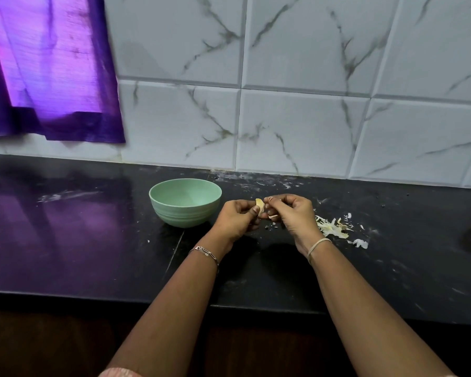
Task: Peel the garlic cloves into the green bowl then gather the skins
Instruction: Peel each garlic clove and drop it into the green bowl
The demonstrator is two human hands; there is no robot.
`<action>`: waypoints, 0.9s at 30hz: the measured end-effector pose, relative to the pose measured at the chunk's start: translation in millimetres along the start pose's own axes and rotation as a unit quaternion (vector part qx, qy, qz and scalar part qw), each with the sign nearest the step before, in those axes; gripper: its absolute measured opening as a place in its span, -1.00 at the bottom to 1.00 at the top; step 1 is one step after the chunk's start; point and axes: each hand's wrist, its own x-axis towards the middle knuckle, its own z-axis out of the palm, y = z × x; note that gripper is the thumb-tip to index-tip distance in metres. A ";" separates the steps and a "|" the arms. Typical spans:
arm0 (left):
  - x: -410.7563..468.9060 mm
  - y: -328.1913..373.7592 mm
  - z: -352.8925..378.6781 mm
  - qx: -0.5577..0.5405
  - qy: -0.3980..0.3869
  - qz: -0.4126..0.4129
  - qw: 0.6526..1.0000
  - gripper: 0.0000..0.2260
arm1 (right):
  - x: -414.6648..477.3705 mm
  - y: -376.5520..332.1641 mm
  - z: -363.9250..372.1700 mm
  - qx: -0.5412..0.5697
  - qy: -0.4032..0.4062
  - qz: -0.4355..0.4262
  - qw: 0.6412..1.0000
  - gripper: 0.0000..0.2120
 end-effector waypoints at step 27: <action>-5.4 8.6 -1.6 -0.062 0.129 -0.042 0.989 -0.87 | 1.8 -22.1 -37.9 -0.252 -0.273 0.090 0.924 -0.84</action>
